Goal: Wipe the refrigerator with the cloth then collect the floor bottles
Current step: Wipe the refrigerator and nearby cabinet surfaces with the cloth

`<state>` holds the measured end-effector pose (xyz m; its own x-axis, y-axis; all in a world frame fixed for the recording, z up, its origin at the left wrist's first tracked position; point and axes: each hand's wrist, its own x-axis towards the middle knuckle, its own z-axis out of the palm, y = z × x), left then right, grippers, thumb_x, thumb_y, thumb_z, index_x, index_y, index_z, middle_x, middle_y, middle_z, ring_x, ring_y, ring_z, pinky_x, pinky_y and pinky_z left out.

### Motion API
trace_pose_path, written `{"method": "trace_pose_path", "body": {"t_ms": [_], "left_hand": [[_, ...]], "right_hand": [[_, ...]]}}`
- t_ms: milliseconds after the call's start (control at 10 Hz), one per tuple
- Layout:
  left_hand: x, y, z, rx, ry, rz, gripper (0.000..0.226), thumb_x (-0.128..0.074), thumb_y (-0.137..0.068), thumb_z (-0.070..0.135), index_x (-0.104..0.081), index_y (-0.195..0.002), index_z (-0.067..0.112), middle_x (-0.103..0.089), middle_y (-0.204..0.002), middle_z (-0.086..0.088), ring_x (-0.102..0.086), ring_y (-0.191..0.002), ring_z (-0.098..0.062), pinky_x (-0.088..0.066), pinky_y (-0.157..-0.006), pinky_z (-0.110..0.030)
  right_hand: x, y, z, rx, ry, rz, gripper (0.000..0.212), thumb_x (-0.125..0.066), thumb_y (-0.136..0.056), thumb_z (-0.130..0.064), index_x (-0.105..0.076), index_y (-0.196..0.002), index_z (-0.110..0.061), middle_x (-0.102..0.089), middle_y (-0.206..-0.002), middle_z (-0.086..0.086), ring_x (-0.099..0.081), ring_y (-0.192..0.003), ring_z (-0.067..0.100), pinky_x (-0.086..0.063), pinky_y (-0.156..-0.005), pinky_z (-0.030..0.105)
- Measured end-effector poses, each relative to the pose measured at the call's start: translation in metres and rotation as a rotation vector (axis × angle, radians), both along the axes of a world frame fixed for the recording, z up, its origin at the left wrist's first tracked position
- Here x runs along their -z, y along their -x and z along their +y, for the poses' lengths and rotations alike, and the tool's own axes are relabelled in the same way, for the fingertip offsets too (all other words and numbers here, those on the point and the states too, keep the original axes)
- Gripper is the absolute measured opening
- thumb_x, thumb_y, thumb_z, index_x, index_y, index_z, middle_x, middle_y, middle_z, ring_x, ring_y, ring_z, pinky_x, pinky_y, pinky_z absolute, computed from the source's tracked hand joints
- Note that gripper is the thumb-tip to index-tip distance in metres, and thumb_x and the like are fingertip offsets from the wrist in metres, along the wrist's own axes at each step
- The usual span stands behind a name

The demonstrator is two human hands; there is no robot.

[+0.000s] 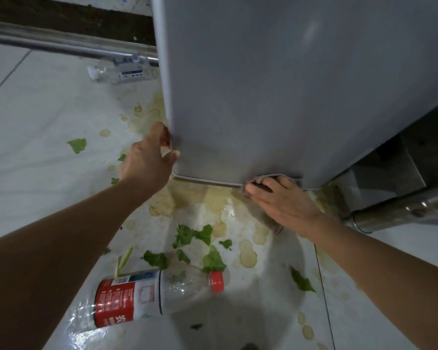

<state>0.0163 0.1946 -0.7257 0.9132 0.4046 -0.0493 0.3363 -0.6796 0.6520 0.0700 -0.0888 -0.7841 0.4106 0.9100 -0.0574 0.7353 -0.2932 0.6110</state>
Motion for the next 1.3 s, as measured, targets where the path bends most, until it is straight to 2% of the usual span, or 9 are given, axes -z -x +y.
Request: {"method": "trace_pose_path", "body": {"t_ms": [200,300,400,500,700,800,900,1100,1300], "left_hand": [[0.004,-0.001,0.004,0.004,0.015,-0.006,0.022,-0.059,-0.089,0.028,-0.037,-0.089,0.032,-0.06,-0.098,0.013,-0.068,-0.065,-0.021,-0.054,-0.078,-0.049],[0.005,-0.002,0.006,-0.006,0.045,-0.015,0.021,-0.059,-0.089,0.027,-0.039,-0.091,0.03,-0.059,-0.097,0.012,-0.067,-0.057,-0.018,-0.055,-0.075,-0.048],[0.005,-0.003,0.006,-0.004,0.036,-0.005,0.02,-0.059,-0.089,0.026,-0.041,-0.094,0.029,-0.06,-0.101,0.01,-0.067,-0.057,-0.016,-0.056,-0.074,-0.047],[0.006,-0.004,0.006,-0.012,0.024,0.002,0.019,-0.059,-0.089,0.025,-0.041,-0.094,0.027,-0.061,-0.103,0.009,-0.067,-0.057,-0.016,-0.055,-0.074,-0.045],[0.006,-0.004,0.005,0.01,-0.004,-0.011,0.018,-0.058,-0.09,0.024,-0.042,-0.097,0.024,-0.058,-0.102,0.01,-0.066,-0.054,-0.012,-0.047,-0.062,-0.033],[0.006,-0.003,0.004,0.007,-0.001,-0.018,0.019,-0.058,-0.09,0.022,-0.041,-0.097,0.025,-0.058,-0.101,0.01,-0.065,-0.053,-0.012,-0.047,-0.064,-0.034],[0.007,-0.003,0.004,0.001,0.008,-0.02,0.019,-0.058,-0.09,0.022,-0.041,-0.098,0.024,-0.057,-0.1,0.01,-0.066,-0.055,-0.015,-0.053,-0.071,-0.04],[0.007,-0.002,0.003,0.009,0.042,-0.046,0.019,-0.058,-0.09,0.022,-0.041,-0.1,0.021,-0.058,-0.097,0.008,-0.066,-0.054,-0.016,-0.056,-0.07,-0.044],[0.005,-0.001,0.003,0.023,0.037,-0.04,0.019,-0.058,-0.09,0.024,-0.041,-0.099,0.022,-0.059,-0.098,0.009,-0.066,-0.053,-0.015,-0.056,-0.069,-0.044]], "right_hand": [[-0.002,-0.009,-0.063,0.329,0.142,0.089,0.072,-0.074,-0.066,-0.008,-0.05,-0.134,-0.014,-0.032,-0.141,0.006,-0.036,-0.112,0.034,-0.042,-0.088,0.049],[-0.003,-0.002,-0.069,0.473,0.082,0.13,0.059,-0.069,-0.075,-0.012,-0.053,-0.132,-0.016,-0.037,-0.141,0.004,-0.038,-0.112,0.034,-0.045,-0.086,0.048],[-0.005,0.011,-0.075,0.726,-0.024,0.227,0.071,-0.066,-0.079,-0.019,-0.035,-0.143,-0.016,-0.028,-0.144,0.004,-0.035,-0.117,0.033,-0.041,-0.095,0.044],[-0.013,0.022,-0.082,0.918,-0.286,0.267,0.083,-0.07,-0.076,-0.014,-0.028,-0.147,-0.019,-0.025,-0.145,0.003,-0.033,-0.116,0.033,-0.042,-0.097,0.04],[-0.03,0.013,-0.064,1.199,-1.394,0.508,0.044,-0.054,-0.082,0.01,-0.049,-0.123,-0.004,-0.056,-0.121,0.019,-0.054,-0.108,0.028,-0.042,-0.089,0.025],[-0.025,0.001,-0.04,1.315,-1.586,0.581,0.023,-0.051,-0.085,0.01,-0.049,-0.105,-0.001,-0.063,-0.107,0.022,-0.056,-0.083,0.017,-0.039,-0.073,0.011],[-0.013,-0.01,-0.033,1.469,-1.556,0.543,0.025,-0.058,-0.086,0.003,-0.049,-0.11,0.003,-0.062,-0.114,0.021,-0.061,-0.104,0.029,-0.044,-0.087,0.027],[-0.01,-0.028,-0.039,1.673,-1.547,0.657,0.034,-0.053,-0.091,-0.006,-0.049,-0.123,0.004,-0.057,-0.124,0.023,-0.055,-0.115,0.036,-0.045,-0.086,0.035],[-0.016,-0.017,-0.021,1.654,-1.768,0.818,0.038,-0.052,-0.089,-0.001,-0.049,-0.127,0.004,-0.059,-0.121,0.022,-0.061,-0.104,0.032,-0.043,-0.046,0.023]]}}
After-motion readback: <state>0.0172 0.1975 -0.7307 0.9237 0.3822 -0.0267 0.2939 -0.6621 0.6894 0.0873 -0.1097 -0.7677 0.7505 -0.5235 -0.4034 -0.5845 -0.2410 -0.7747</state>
